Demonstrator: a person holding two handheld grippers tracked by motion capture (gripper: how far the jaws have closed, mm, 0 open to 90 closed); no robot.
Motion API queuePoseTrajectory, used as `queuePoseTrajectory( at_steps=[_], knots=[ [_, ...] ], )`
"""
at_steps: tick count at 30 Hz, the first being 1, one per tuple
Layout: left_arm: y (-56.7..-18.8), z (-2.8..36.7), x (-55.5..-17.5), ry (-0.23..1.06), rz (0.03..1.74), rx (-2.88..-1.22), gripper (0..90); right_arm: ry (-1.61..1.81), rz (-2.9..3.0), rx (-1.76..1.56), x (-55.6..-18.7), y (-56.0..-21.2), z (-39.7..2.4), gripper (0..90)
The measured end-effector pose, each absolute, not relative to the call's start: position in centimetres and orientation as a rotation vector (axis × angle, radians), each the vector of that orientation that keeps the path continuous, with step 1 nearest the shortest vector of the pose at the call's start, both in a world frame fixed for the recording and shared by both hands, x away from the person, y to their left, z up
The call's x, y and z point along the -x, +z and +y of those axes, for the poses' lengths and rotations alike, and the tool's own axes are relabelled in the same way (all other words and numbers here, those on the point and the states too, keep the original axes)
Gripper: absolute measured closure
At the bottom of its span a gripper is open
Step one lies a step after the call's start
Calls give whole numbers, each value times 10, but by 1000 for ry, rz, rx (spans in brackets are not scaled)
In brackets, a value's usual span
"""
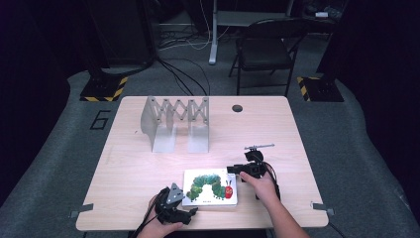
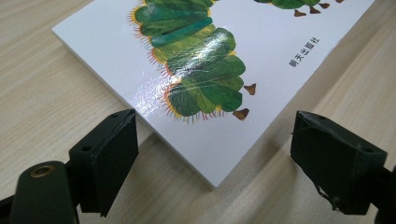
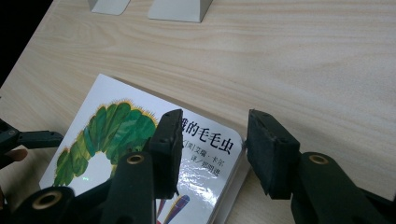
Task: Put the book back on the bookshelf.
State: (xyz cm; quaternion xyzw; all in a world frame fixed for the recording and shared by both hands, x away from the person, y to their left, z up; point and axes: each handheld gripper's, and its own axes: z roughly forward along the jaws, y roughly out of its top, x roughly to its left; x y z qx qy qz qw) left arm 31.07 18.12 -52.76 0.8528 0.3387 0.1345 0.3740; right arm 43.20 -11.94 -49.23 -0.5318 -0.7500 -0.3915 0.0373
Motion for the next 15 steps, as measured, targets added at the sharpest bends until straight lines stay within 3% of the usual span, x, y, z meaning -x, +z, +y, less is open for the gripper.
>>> queuePoseTrajectory(
  at_steps=[15],
  knots=[
    [-528, 172, -306, 391, 915, -2198, 110, -1277, -2286, 1602, -425, -480, -123, 561]
  ],
)
